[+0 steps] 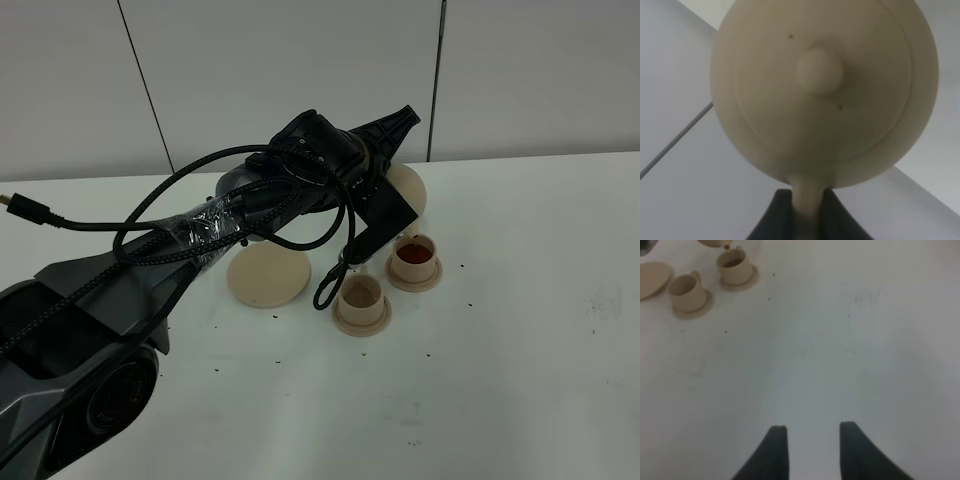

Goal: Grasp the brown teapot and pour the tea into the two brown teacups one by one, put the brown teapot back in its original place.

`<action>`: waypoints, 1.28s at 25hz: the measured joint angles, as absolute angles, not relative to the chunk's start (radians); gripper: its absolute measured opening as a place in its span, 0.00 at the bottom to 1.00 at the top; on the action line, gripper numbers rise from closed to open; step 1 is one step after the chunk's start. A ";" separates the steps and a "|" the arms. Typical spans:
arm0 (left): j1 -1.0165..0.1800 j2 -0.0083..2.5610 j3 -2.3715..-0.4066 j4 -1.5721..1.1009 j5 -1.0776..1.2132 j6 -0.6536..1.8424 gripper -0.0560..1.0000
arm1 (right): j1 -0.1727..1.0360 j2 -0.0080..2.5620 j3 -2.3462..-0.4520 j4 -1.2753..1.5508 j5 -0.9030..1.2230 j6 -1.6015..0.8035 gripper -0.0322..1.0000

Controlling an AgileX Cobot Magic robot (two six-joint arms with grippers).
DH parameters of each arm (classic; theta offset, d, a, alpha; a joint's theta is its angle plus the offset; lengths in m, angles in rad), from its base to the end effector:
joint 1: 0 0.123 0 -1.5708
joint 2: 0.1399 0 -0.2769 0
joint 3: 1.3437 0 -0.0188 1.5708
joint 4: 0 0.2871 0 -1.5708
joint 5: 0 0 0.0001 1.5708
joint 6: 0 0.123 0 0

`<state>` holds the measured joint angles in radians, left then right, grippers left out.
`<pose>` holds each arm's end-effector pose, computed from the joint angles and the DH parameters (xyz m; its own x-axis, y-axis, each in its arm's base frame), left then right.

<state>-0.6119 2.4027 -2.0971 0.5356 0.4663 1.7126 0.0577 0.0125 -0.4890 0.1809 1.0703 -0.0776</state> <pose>0.5155 -0.3272 0.1650 0.6117 0.5321 0.5854 0.1487 -0.8041 0.5755 0.0643 0.0232 0.2761 -0.4802 -0.0179 -0.8770 -0.1905 0.9781 0.0843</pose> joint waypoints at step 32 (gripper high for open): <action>-0.612 2.403 -2.097 0.536 0.460 1.714 0.21 | 0.058 0.013 -0.489 0.181 1.070 -0.078 0.27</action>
<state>-0.6119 2.4027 -2.0971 0.5356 0.4600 1.7136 0.0577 0.0125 -0.4890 0.1809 1.0703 -0.0776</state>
